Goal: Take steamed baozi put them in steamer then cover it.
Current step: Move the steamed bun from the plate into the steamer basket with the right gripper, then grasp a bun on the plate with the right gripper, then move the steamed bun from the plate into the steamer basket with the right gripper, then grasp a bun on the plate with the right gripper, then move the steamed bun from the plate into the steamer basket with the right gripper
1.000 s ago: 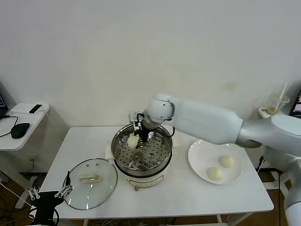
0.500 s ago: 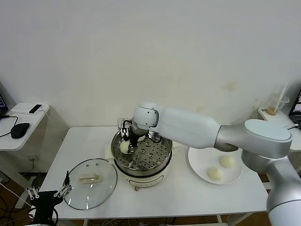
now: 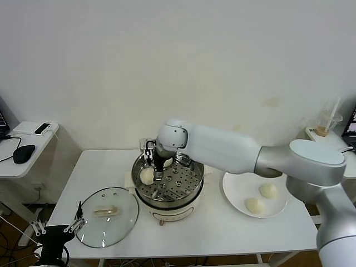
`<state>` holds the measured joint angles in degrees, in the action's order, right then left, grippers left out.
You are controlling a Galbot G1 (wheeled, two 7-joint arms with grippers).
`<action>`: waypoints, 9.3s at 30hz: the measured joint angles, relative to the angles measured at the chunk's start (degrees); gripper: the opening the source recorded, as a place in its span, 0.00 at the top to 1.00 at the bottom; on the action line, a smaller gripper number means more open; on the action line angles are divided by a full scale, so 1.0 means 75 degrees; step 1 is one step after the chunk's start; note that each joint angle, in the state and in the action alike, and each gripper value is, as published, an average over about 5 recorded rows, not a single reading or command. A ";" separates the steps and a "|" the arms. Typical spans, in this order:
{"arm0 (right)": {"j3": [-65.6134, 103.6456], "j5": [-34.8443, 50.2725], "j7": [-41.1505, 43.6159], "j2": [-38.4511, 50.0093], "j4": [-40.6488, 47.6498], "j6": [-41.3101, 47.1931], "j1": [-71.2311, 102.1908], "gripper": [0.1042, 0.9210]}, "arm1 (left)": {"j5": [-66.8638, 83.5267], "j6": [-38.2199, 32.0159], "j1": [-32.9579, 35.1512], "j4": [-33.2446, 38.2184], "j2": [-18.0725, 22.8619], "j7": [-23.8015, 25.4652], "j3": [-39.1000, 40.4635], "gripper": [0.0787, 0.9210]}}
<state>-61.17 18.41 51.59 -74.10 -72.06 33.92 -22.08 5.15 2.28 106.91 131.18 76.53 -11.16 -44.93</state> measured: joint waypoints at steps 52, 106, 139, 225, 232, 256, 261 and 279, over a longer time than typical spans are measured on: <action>0.3453 -0.4053 0.1716 0.5899 -0.1898 -0.2365 0.4625 0.12 | -0.0145 0.0005 -0.0028 -0.0143 -0.0120 -0.0009 0.0311 0.12; 0.2691 -0.3093 0.2220 0.4846 -0.1276 -0.2114 0.1763 0.40 | -0.0047 0.0021 0.0004 -0.0075 -0.0129 -0.0037 0.0113 0.12; -0.0046 -0.2063 0.1094 0.1403 -0.1523 -0.3388 0.0005 0.40 | -0.0126 0.0074 0.0191 0.0131 0.0275 -0.0031 -0.0139 0.12; 0.4965 -0.5485 0.1879 0.4998 0.0388 -0.3268 0.4823 0.12 | -0.0043 0.0059 0.0094 -0.0006 -0.0237 -0.0017 -0.0020 0.12; 0.5180 -0.5745 0.1774 0.4597 0.0855 -0.3321 0.4971 0.12 | -0.0035 0.0053 0.0091 0.0001 -0.0214 -0.0017 -0.0040 0.12; 0.5234 -0.5791 0.1809 0.4100 0.1436 -0.3189 0.4871 0.42 | -0.0076 0.0046 0.0039 0.0006 -0.0164 -0.0033 0.0021 0.12; 0.5075 -0.5561 0.1910 0.4241 0.1237 -0.3075 0.4574 0.41 | -0.0074 0.0046 0.0043 0.0027 -0.0166 -0.0038 0.0023 0.12; 0.3105 -0.3669 0.1956 0.4564 -0.0289 -0.2263 0.1606 0.40 | -0.0056 0.0047 -0.0039 0.0040 -0.0223 -0.0043 0.0059 0.12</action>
<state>-37.88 -9.10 66.26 -39.88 -74.23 16.95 -10.04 4.73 2.63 106.62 131.49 74.86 -11.48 -44.48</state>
